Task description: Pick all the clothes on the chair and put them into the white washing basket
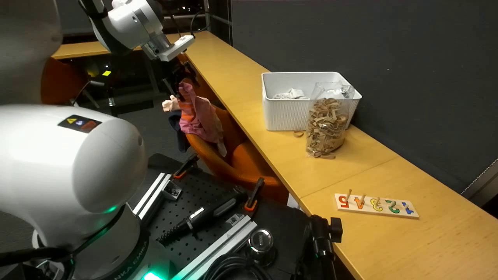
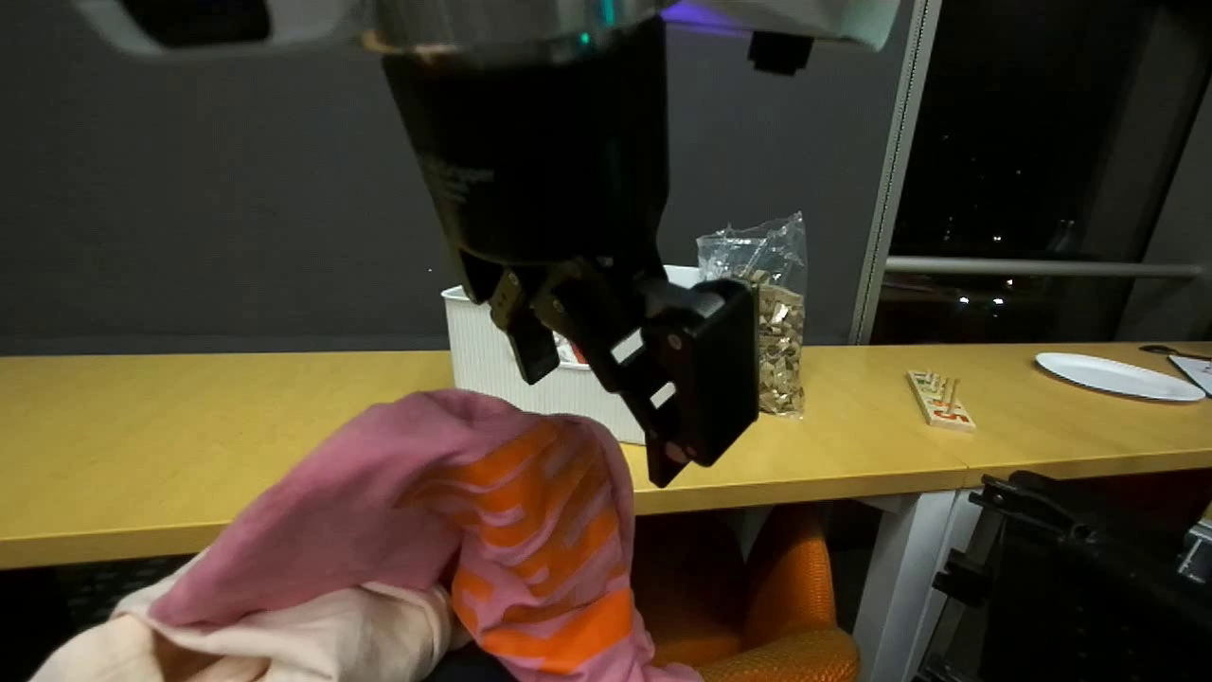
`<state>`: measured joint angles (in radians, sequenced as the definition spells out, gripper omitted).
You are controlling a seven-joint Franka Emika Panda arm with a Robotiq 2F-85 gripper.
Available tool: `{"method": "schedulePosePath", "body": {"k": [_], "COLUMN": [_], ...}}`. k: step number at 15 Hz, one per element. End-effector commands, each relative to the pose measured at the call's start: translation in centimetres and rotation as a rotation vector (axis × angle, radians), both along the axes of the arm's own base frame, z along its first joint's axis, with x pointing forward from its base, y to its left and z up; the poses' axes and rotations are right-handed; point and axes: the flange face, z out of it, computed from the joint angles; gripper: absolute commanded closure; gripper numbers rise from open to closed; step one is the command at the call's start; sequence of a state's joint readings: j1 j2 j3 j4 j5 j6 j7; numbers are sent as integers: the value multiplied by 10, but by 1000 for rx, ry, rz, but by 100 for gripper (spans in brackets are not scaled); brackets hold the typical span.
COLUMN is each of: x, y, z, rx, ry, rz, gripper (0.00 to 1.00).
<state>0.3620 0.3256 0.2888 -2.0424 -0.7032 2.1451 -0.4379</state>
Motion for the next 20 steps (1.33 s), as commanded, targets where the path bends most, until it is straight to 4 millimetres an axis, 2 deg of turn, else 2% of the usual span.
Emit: {"method": "schedulePosePath", "body": {"k": [1, 3, 4, 5, 9, 14, 15, 17, 20], "x": [14, 14, 11, 9, -3, -19, -21, -20, -14], "y": [11, 17, 21, 24, 33, 50, 51, 49, 36], "z": [-22, -32, -35, -38, -40, -29, -21, -1, 40], "rx": [12, 13, 15, 13, 15, 8, 1, -4, -6], "ry": [-1, -4, -5, -9, -34, -96, -117, -159, -215], "rz": [43, 56, 70, 81, 109, 93, 84, 57, -1], "gripper": [0, 0, 25, 28, 58, 95, 100, 100, 99]}}
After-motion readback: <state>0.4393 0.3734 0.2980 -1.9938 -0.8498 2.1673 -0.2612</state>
